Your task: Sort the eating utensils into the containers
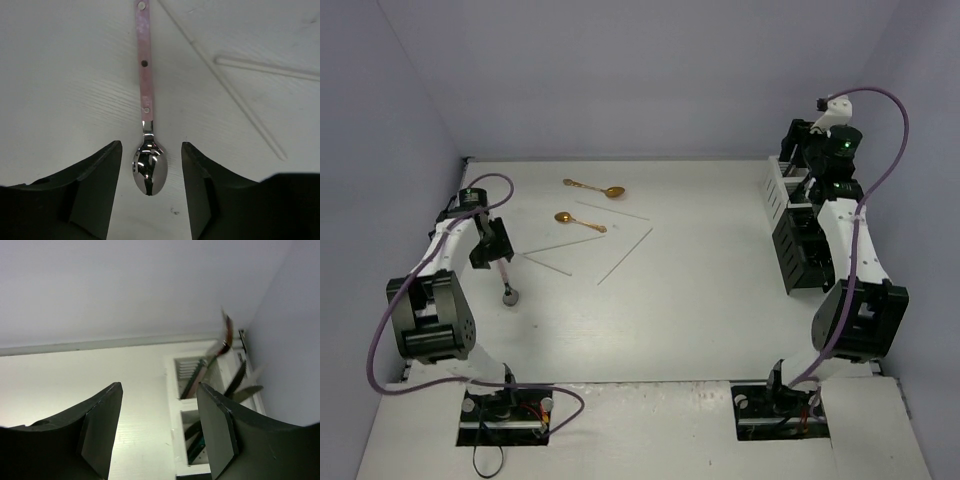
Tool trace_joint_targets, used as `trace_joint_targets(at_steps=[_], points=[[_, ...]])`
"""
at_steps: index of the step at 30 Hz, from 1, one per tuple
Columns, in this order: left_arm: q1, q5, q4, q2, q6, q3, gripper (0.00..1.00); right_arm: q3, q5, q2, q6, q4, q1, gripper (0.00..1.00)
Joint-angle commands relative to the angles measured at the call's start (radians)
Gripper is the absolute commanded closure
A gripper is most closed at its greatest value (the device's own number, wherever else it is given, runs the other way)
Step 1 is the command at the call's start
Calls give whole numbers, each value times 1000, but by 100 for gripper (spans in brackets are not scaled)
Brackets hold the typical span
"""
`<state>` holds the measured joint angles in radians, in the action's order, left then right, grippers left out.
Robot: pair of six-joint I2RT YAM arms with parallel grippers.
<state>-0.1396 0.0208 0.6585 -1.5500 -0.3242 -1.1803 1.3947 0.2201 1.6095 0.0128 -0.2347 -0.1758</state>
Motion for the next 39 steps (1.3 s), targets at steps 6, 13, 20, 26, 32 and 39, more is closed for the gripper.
trace_joint_targets(at_steps=[6,13,20,26,32,39], points=[[-38,-26,41,-239,-46,-76,55,-85,58,-241,-223,-71,128,42],[-42,-31,36,-344,-60,-155,57,-141,66,-308,-358,-70,230,44],[-67,34,39,-381,-61,-160,83,-147,178,-344,-473,-63,298,48],[-71,250,57,-274,-49,-165,100,-182,330,-404,-716,-36,390,48],[30,628,133,-79,-20,-207,100,-238,390,-434,-991,45,569,48],[204,692,171,-3,-111,-188,100,-331,329,-418,-1359,137,874,47]])
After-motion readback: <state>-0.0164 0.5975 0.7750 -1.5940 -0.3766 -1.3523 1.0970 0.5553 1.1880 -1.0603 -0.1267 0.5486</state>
